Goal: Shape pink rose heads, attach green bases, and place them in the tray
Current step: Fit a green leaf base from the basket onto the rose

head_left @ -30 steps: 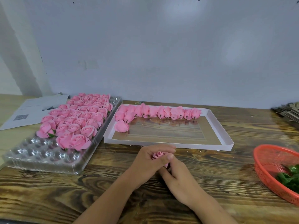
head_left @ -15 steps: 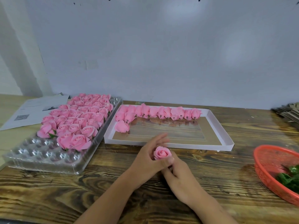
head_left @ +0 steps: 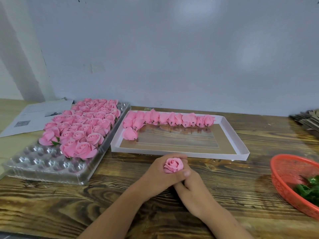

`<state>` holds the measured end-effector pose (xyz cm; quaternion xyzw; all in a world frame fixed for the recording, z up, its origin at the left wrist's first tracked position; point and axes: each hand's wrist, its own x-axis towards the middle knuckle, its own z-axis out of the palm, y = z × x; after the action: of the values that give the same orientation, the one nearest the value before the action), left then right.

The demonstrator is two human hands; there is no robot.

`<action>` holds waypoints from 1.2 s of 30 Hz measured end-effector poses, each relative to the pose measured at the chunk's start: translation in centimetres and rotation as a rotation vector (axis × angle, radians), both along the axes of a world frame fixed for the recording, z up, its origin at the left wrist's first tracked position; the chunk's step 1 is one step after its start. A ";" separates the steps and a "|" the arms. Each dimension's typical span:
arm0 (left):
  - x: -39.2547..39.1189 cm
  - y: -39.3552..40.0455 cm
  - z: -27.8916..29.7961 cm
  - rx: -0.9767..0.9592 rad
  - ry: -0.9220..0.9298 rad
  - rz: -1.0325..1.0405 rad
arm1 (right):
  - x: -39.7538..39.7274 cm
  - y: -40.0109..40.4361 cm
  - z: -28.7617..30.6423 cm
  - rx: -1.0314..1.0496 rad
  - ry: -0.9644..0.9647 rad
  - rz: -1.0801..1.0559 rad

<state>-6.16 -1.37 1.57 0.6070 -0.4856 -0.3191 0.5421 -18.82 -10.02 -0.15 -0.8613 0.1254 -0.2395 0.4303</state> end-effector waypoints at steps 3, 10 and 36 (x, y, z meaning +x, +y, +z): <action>0.0 -0.1 0.1 0.038 -0.011 -0.013 | 0.0 0.1 0.3 0.024 -0.051 -0.033; 0.4 -0.1 -0.3 -0.099 0.001 0.149 | 0.1 -0.3 -0.1 -0.001 -0.047 -0.194; 0.8 0.7 -0.2 -0.099 -0.121 0.341 | 0.7 -0.9 -0.7 -0.064 0.064 -0.308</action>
<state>-5.35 -0.66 1.33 0.6711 -0.4224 -0.1611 0.5875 -18.08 -10.94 -0.89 -0.8524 0.2622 -0.2788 0.3564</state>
